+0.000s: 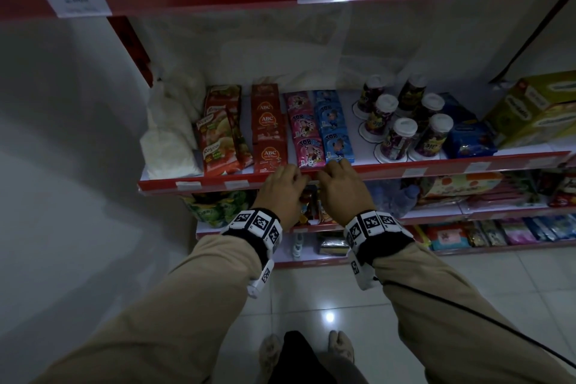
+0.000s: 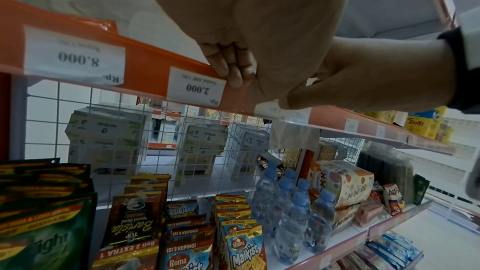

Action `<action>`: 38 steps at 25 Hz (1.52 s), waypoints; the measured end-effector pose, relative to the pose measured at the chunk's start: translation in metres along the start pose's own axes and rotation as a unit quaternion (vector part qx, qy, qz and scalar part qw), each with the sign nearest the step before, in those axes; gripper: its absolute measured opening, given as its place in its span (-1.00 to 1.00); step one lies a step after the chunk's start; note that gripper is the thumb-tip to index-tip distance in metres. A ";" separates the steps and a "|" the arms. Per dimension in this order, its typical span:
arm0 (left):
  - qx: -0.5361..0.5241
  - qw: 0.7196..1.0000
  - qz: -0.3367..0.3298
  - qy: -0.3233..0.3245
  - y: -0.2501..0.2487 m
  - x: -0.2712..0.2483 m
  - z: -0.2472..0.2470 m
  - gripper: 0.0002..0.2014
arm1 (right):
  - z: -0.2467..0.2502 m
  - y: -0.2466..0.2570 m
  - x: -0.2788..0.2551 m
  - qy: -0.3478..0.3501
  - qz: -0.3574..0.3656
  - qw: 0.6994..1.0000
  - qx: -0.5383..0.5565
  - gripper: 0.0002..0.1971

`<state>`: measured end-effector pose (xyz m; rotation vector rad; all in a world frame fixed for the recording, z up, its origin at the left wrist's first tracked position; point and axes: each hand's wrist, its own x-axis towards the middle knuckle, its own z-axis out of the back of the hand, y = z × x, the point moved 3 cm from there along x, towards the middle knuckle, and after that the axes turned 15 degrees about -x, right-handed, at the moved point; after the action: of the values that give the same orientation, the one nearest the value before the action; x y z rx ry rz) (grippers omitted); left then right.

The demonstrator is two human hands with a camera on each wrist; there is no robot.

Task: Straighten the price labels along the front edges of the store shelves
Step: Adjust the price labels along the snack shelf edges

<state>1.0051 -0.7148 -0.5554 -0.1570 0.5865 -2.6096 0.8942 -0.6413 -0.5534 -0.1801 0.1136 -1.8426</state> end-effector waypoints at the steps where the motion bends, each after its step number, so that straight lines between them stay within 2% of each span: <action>1: -0.002 1.000 0.000 0.004 0.001 0.000 0.000 -0.46 | 0.000 0.000 0.001 -0.001 -0.003 1.000 0.000 -0.74; 4: -0.047 0.999 0.001 -0.004 0.004 0.000 0.003 -0.48 | 0.001 -0.002 0.006 0.005 -0.039 0.998 0.039 -0.76; 7: -0.135 0.990 0.008 -0.039 0.006 0.000 0.007 -0.54 | 0.007 -0.009 0.009 -0.051 -0.089 0.977 0.185 -0.84; 10: -0.189 0.980 0.026 -0.064 0.009 0.002 0.010 -0.55 | 0.014 -0.016 0.009 -0.118 -0.147 0.926 0.326 -0.94; 14: -0.230 0.968 0.058 -0.082 0.011 0.007 0.010 -0.58 | 0.012 -0.017 0.009 -0.125 -0.233 0.827 0.496 -0.83; 16: -0.239 0.964 0.062 -0.098 0.010 0.011 0.012 -0.63 | 0.011 -0.015 0.007 -0.113 -0.230 0.807 0.532 -0.78; 19: -0.223 0.968 0.057 -0.104 0.011 0.014 0.013 -0.73 | 0.009 -0.010 0.005 -0.095 -0.209 0.799 0.556 -0.75; 21: -0.193 0.975 0.056 -0.091 0.011 0.013 0.011 -0.80 | 0.010 -0.009 0.004 -0.105 -0.193 0.820 0.529 -0.74; 24: -0.151 0.984 0.052 -0.079 0.009 0.014 0.010 -0.81 | 0.015 -0.012 0.004 -0.143 -0.120 0.913 0.362 -0.74; 26: -0.132 0.987 0.050 -0.072 0.007 0.013 0.011 -0.79 | 0.016 -0.015 0.006 -0.147 -0.085 0.948 0.270 -0.80; 30: -0.167 0.982 0.051 -0.076 0.006 0.009 0.014 -0.75 | 0.014 -0.025 0.007 -0.151 -0.118 0.941 0.280 -0.84; 33: -0.179 0.979 0.062 -0.074 0.007 0.008 0.015 -0.66 | 0.009 -0.024 0.008 -0.142 -0.112 0.945 0.274 -0.86; 35: -0.146 0.986 0.051 -0.063 0.005 0.008 0.013 -0.62 | 0.004 -0.020 0.008 -0.139 -0.109 0.948 0.266 -0.88; 38: -0.072 0.996 0.038 -0.049 0.003 0.010 0.008 -0.68 | -0.003 -0.017 0.005 -0.154 -0.124 0.951 0.237 -0.90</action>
<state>0.9994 -0.7247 -0.5490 -0.3002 0.7301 -2.4706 0.8759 -0.6417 -0.5529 -0.1459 -0.5904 -2.0087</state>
